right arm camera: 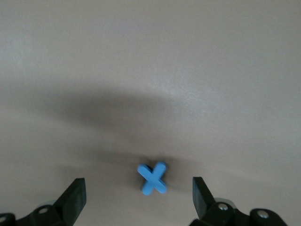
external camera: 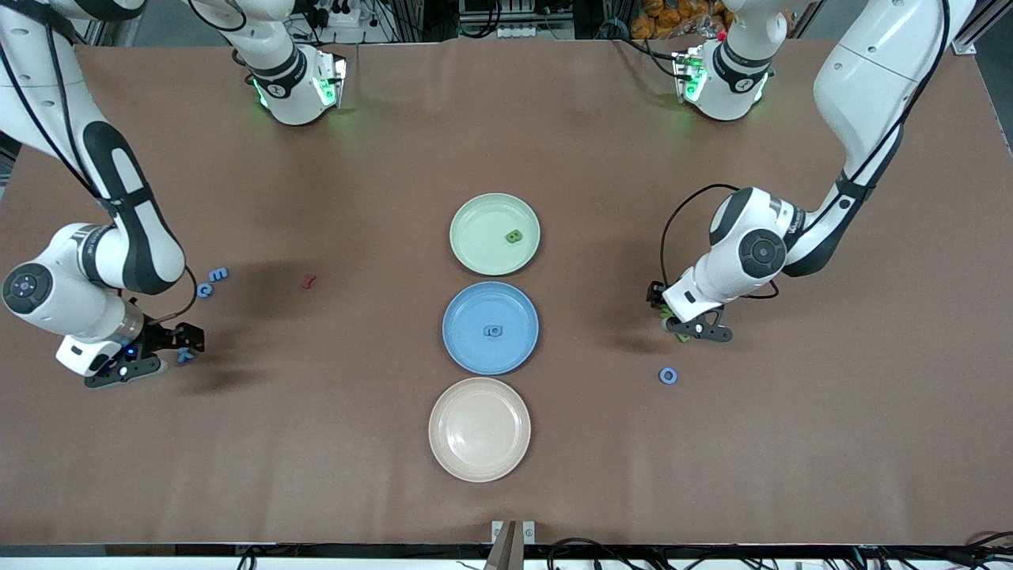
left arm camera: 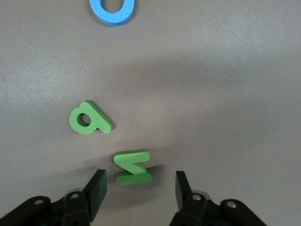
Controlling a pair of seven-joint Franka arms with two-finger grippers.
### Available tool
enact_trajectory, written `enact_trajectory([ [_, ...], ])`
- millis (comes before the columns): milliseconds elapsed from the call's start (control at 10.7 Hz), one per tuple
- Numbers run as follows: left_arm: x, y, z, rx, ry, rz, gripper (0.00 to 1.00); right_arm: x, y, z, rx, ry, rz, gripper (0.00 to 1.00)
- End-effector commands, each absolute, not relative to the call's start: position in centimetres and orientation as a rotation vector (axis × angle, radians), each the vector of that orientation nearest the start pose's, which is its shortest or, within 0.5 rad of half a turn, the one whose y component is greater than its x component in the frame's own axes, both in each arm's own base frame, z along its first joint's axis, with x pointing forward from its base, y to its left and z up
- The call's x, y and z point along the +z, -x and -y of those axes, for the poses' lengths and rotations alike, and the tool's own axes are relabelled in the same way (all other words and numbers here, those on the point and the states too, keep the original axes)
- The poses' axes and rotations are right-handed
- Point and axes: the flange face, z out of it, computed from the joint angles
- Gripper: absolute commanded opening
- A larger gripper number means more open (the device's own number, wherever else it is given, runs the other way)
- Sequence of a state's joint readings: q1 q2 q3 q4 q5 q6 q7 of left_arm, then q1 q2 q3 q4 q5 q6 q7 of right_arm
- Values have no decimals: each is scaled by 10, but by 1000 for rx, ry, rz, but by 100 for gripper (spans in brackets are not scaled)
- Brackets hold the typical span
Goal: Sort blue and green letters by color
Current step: 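Grasp green N with the left gripper while the right gripper grasps blue X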
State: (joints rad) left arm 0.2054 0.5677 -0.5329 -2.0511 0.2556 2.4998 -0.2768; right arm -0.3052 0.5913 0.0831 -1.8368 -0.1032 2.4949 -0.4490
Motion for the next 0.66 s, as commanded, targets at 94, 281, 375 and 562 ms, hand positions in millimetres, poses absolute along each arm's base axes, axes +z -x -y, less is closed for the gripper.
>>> enact_trajectory([
  [94, 186, -562, 195, 95, 3241, -292, 60, 212, -614, 157, -74, 3120, 552, 100],
  [281, 182, -563, 191, 101, 3232, -290, 60, 194, -607, 162, -72, 3122, 534, 100],
  [375, 180, -562, 194, 107, 3231, -297, 60, 187, -606, 161, -70, 3121, 527, 100],
  [562, 178, -564, 191, 101, 3223, -303, 57, 183, -606, 166, -83, 3133, 515, 100],
])
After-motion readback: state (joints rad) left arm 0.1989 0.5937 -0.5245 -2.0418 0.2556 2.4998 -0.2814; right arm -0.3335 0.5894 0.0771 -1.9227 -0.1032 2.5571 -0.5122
